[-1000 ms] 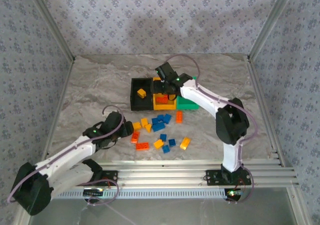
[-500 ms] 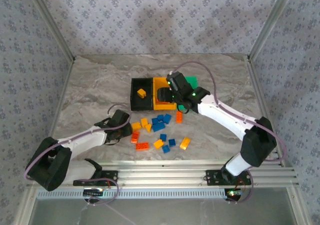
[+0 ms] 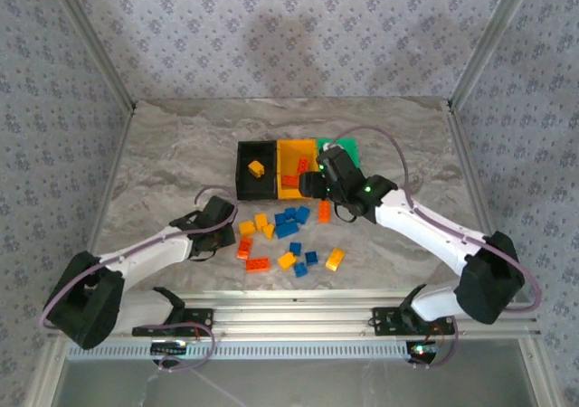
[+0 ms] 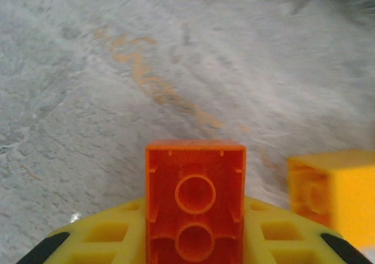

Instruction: Sort the legos into containers by color

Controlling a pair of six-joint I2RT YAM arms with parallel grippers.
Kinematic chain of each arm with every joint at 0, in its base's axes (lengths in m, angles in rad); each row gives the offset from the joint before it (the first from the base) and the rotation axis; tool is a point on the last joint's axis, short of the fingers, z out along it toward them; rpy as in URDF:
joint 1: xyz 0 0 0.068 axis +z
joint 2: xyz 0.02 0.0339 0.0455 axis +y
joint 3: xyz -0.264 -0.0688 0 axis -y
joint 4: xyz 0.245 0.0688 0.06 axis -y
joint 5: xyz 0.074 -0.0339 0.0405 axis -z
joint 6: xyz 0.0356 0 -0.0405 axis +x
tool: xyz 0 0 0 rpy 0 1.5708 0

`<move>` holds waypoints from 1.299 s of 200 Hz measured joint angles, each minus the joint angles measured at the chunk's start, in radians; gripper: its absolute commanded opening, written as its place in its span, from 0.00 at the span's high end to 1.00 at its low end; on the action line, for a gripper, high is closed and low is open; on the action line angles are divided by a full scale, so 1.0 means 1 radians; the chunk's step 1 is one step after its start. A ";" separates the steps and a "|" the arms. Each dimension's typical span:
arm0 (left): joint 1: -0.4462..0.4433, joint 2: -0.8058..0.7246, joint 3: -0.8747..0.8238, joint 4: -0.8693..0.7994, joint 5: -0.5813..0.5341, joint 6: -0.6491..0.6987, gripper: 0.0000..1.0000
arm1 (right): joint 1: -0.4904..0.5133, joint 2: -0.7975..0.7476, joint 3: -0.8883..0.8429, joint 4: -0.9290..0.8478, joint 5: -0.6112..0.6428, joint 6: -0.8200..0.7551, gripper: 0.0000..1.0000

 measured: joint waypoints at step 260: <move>-0.174 0.789 1.111 -0.089 0.029 0.225 0.14 | 0.007 -0.414 -0.489 -0.091 0.025 0.246 0.27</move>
